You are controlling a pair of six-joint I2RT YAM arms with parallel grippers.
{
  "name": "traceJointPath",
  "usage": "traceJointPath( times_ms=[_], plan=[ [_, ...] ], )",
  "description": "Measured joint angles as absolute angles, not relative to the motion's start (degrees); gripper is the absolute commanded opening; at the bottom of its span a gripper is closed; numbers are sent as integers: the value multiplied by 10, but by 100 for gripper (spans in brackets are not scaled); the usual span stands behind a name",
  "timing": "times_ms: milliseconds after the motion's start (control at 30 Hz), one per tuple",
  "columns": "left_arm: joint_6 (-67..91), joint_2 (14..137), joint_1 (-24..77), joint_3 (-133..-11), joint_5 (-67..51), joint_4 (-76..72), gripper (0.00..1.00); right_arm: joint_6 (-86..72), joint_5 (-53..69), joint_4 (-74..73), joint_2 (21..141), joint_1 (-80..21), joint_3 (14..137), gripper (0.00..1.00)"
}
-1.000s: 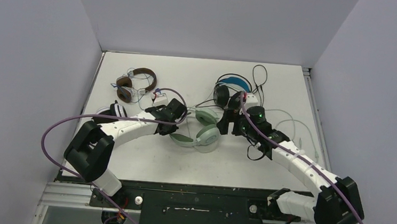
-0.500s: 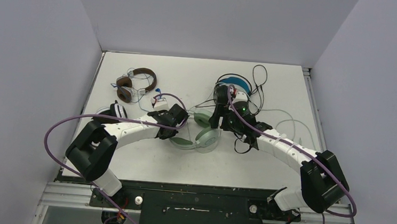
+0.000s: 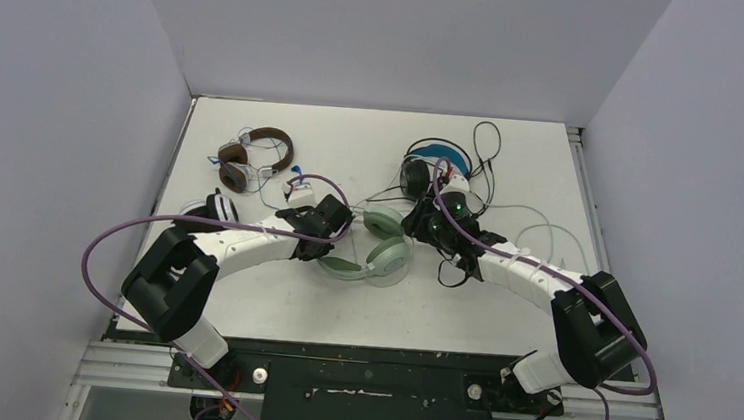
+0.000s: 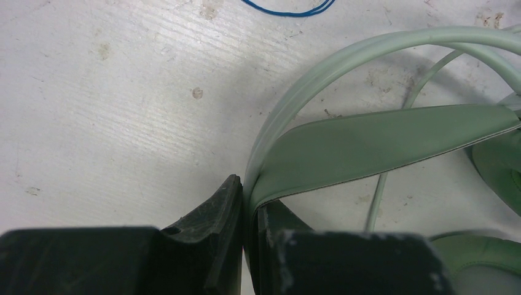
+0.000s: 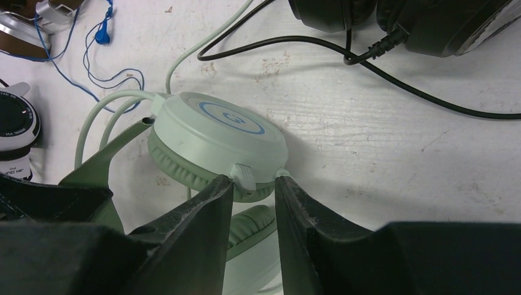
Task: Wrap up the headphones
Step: Place the headphones at the center of the board.
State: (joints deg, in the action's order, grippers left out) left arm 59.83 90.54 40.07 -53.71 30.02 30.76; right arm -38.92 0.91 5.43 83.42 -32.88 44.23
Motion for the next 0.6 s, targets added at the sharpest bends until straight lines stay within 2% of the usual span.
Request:
traceJointPath(
  times_ms=[167, 433, 600],
  plan=[
    [598, 901, 401, -537, 302, 308, 0, -399, 38, 72, 848, -316, 442, 22],
    [596, 899, 401, -537, 304, 305, 27, -422, 100, 106, 851, -281, 430, 11],
    [591, 888, 404, -537, 300, 296, 39, -431, 128, 123, 851, -266, 417, 9]
  ],
)
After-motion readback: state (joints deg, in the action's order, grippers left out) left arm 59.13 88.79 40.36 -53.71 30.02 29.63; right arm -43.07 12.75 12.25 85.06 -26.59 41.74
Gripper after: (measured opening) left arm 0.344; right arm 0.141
